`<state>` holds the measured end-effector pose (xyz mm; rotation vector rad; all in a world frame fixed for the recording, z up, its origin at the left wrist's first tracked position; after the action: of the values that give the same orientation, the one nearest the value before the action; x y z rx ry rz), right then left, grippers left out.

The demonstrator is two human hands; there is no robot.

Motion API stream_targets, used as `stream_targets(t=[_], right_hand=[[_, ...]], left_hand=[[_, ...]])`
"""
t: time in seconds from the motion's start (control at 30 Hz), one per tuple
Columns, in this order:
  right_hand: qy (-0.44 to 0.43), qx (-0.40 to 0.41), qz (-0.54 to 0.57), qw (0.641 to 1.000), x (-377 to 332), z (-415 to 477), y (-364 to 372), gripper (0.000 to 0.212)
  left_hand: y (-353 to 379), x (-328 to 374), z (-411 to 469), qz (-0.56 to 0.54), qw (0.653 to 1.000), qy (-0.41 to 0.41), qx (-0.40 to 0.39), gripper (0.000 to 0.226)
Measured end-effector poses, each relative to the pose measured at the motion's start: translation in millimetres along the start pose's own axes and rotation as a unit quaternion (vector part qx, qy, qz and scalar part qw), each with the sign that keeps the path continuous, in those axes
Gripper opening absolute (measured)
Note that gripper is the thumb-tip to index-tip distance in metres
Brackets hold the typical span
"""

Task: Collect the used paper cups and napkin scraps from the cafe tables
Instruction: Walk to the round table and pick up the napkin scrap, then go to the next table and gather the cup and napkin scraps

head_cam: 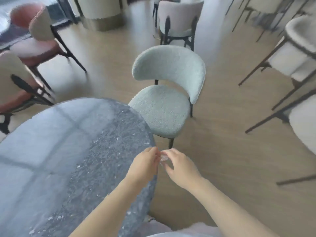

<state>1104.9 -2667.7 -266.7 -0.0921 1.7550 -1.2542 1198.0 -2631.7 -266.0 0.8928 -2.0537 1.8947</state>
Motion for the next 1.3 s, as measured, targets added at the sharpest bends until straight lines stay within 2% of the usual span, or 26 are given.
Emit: stream_targets(t=[0.23,0.53,0.8,1.03,1.17,1.3], right_hand=[[0.115,0.137,0.011,0.984,119,-134,-143,0.023],[0.293,0.273,-0.038,0.916,258,-360,-282,0.026],[0.402,0.391,-0.050,0.826,310,-506,-334,0.022],[0.522,0.466,-0.078,0.710,335,-602,-351,0.020],[0.577,0.484,-0.085,0.653,350,-639,-367,0.022],[0.614,0.513,-0.096,0.592,354,-669,-381,0.016]], left_hand=[[91,218,14,0.020,0.976,0.208,-0.069,0.013],[236,480,-33,0.002,0.905,0.398,-0.147,0.011],[320,622,-99,0.026,0.817,0.525,-0.237,0.010],[375,703,-148,0.029,0.731,0.611,-0.304,0.009],[402,751,-168,0.031,0.669,0.656,-0.347,0.011],[419,791,-194,0.038,0.590,0.709,-0.384,0.012]])
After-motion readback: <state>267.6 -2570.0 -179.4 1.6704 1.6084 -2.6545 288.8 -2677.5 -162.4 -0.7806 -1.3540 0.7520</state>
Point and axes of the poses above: each hand's wrist, its own z-axis towards the middle knuckle, its own y-axis out of the palm, x = y × z, the point moved 10 cm from there along z, towards the middle knuckle, and after that the axes turned 1 degree about -x, right-handed, at the moved point
